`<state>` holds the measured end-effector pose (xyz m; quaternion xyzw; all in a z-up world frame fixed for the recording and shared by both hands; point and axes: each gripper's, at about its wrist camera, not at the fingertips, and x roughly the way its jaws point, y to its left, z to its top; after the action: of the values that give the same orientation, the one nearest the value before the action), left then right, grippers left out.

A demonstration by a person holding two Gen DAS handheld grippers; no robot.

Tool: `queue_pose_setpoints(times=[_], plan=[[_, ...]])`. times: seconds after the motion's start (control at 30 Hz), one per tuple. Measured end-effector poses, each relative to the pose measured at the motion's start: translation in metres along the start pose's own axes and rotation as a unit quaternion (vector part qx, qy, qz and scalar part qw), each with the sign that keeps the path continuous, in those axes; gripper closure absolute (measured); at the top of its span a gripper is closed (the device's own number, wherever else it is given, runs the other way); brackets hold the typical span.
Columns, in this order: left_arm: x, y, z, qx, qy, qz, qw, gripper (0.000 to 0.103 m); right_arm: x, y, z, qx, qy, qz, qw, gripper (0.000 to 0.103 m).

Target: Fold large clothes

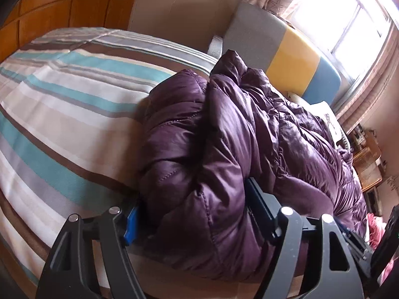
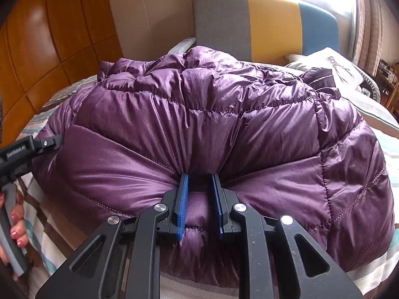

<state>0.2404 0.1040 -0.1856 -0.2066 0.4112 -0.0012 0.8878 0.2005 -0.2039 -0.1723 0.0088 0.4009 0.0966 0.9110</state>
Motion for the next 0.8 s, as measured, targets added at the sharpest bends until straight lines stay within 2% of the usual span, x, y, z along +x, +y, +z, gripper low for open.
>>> queue_pose_setpoints(times=[0.13,0.3,0.5,0.6,0.67,0.8], plan=[[0.004,0.015,0.002,-0.057,0.003,-0.042,0.9975,0.034,0.001,0.001,-0.002,0.003,-0.004,0.002,1.000,0.084],[0.009,0.021,0.004,-0.082,0.010,-0.067,0.9943,0.044,-0.001,-0.001,-0.001,0.008,-0.007,0.003,1.000,0.084],[0.017,0.030,0.005,-0.149,0.024,-0.119,0.9813,0.061,-0.001,0.000,-0.001,0.007,-0.005,0.001,1.000,0.084],[0.011,0.017,0.007,-0.113,0.004,-0.105,0.9880,0.077,-0.001,0.001,-0.001,0.005,-0.004,0.000,1.000,0.084],[0.003,0.006,0.009,-0.083,-0.013,-0.096,0.9919,0.082,0.000,0.000,-0.001,0.007,-0.003,0.001,1.000,0.084],[-0.018,-0.004,0.016,-0.062,-0.041,-0.116,0.9905,0.088,0.000,-0.004,0.000,0.018,0.005,0.004,1.000,0.084]])
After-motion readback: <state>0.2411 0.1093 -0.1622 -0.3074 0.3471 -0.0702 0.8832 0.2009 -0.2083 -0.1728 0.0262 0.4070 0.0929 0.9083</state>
